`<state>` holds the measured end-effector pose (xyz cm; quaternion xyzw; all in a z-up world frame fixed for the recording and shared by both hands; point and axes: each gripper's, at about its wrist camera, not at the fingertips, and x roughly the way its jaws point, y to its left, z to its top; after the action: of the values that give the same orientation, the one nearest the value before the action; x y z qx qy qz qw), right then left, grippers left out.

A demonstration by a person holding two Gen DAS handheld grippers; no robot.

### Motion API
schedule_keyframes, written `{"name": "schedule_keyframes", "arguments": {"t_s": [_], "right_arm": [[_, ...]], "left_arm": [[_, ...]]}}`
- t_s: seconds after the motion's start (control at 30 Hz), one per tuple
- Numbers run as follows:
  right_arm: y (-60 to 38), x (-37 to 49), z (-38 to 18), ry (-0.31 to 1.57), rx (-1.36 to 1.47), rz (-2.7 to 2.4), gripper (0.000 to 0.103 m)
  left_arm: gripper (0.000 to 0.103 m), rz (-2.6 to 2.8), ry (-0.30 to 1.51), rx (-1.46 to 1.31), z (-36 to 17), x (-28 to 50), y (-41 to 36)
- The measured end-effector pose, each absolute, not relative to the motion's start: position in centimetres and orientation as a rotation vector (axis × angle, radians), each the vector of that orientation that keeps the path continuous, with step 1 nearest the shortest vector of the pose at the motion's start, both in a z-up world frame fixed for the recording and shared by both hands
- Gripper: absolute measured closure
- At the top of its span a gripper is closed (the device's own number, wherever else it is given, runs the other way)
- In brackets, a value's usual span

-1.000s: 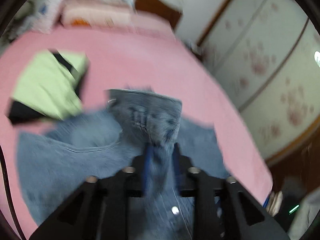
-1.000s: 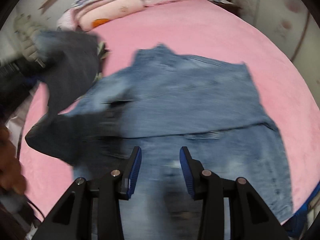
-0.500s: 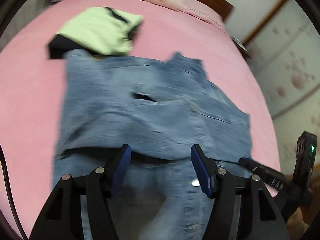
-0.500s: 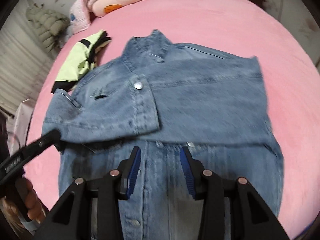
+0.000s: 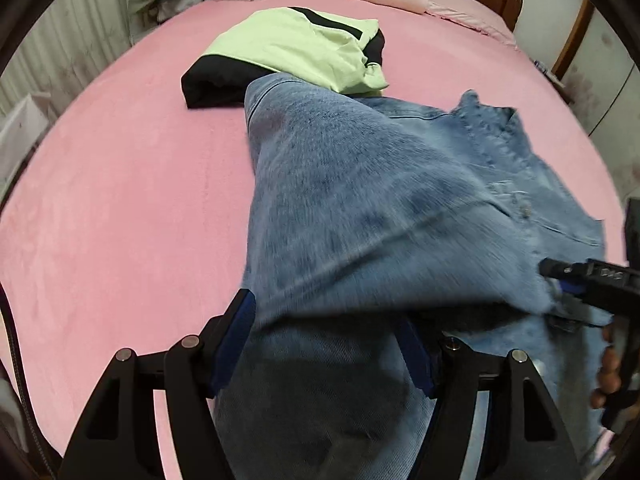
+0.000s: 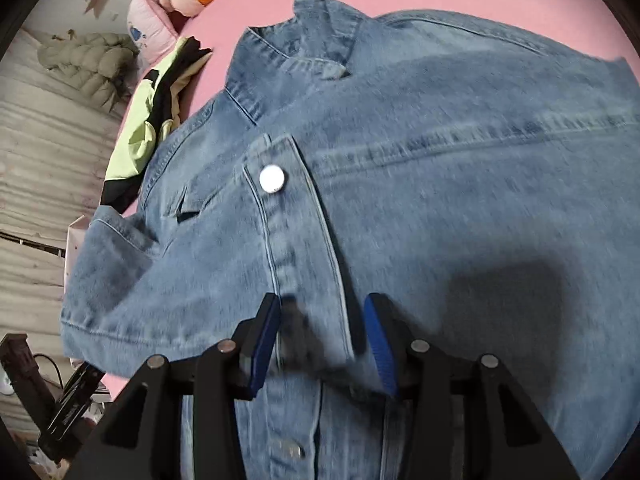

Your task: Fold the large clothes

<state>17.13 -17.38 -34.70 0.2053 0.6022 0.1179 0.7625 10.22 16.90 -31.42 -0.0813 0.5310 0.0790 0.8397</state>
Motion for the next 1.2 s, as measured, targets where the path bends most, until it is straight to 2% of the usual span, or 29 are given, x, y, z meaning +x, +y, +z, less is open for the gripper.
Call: {"name": "schedule_keyframes", "arguments": {"t_s": [0.3, 0.43, 0.7, 0.77, 0.8, 0.83, 0.93, 1.1, 1.2], "right_arm": [[-13.5, 19.6, -34.0, 1.312, 0.294, 0.437, 0.058], [-13.4, 20.5, -33.6, 1.312, 0.362, 0.581, 0.06], [-13.3, 23.7, -35.8, 1.345, 0.405, 0.535, 0.061], [-12.9, 24.1, -35.7, 1.349, 0.369, 0.504, 0.076], [-12.7, 24.2, -35.5, 1.348, 0.331, 0.493, 0.092], [-12.8, 24.2, -35.2, 1.346, 0.327, 0.493, 0.095], [-13.1, 23.5, -32.4, 1.271, 0.298, 0.485, 0.097], [-16.3, 18.7, -23.3, 0.954, 0.219, 0.298, 0.097], [-18.7, 16.4, -23.3, 0.921, 0.168, 0.125, 0.097]], "left_arm": [[0.036, 0.289, 1.098, -0.235, -32.7, 12.9, 19.4], [0.035, 0.326, 1.1, -0.256, -33.1, 12.7, 20.9], [0.036, 0.378, 1.115, -0.306, -34.2, 12.6, 22.7], [0.036, 0.382, 1.117, -0.296, -34.4, 12.7, 22.5], [0.036, 0.386, 1.119, -0.291, -34.3, 12.7, 22.4], [0.036, 0.397, 1.123, -0.284, -34.4, 12.8, 22.3], [0.036, 0.419, 1.125, -0.281, -34.3, 12.9, 22.1], [0.035, 0.431, 1.149, -0.239, -34.7, 13.3, 21.2], [0.035, 0.409, 1.202, -0.214, -35.7, 13.4, 20.1]]}}
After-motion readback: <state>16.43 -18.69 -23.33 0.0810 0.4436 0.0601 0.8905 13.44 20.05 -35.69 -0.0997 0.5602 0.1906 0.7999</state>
